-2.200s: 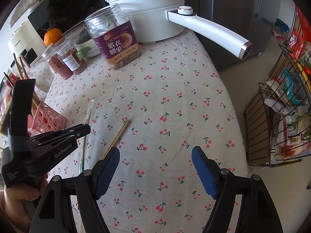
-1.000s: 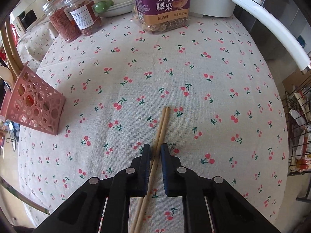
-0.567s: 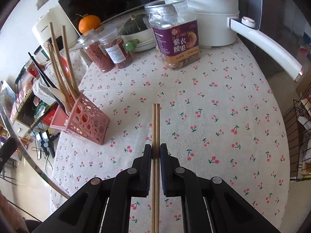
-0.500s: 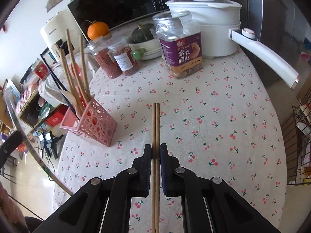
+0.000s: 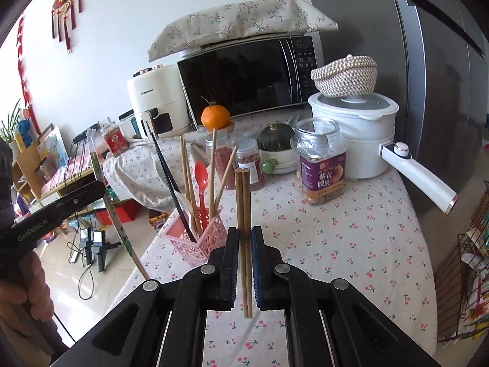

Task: Organize utensils
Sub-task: 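Lower the wrapped chopsticks into the pink holder and open the left tool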

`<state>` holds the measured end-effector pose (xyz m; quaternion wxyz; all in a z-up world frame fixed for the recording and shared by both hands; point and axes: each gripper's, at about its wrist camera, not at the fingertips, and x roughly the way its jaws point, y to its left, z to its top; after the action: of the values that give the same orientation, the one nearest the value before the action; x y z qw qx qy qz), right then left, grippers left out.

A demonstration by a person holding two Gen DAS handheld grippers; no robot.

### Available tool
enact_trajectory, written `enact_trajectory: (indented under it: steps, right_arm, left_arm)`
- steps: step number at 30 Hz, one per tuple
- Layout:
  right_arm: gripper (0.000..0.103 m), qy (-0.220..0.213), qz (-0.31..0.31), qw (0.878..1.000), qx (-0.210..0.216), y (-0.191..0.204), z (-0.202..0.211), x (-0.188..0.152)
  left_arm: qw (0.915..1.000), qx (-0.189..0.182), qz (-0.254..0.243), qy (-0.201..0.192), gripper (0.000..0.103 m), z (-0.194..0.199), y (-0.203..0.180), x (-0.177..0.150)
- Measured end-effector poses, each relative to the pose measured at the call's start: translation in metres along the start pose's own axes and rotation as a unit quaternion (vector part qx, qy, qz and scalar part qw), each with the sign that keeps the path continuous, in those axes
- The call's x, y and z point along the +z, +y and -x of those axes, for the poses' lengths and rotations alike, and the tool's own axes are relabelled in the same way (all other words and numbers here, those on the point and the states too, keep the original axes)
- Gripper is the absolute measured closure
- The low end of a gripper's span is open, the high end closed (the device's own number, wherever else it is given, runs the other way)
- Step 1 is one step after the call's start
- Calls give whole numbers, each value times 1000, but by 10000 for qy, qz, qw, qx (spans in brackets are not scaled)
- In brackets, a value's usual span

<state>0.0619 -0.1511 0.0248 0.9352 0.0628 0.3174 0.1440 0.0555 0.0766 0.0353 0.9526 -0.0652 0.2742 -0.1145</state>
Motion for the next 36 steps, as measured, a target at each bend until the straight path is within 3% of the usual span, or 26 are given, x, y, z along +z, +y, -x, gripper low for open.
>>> enact_trajectory:
  steps: [8, 14, 19, 25, 27, 28, 29, 36]
  right_arm:
    - [95, -302, 145, 9993, 174, 20, 8, 24]
    - [95, -193, 262, 9990, 313, 31, 9, 27]
    - [95, -162, 307, 9988, 352, 33, 11, 25]
    - [95, -209, 276, 9987, 373, 34, 16, 29]
    - [95, -230, 279, 9986, 383, 36, 17, 31]
    - [95, -243, 282, 9986, 389, 37, 17, 33]
    - [95, -253, 289, 9985, 390, 39, 18, 34]
    - [95, -308, 304, 9984, 375, 49, 16, 51]
  left_arm:
    - [9953, 217, 165, -930, 97, 1, 3, 14]
    - [9926, 434, 181, -1121, 97, -22, 5, 15]
    - [9929, 632, 34, -1004, 97, -43, 8, 14]
    - [9968, 610, -15, -509, 96, -71, 12, 9]
    - [9979, 603, 83, -215, 78, -78, 13, 8]
    - [9983, 554, 144, -81, 54, -79, 14, 8]
    - [9984, 532, 199, -22, 40, -77, 15, 8]
    - [9969, 627, 389, 271, 36, -52, 29, 4]
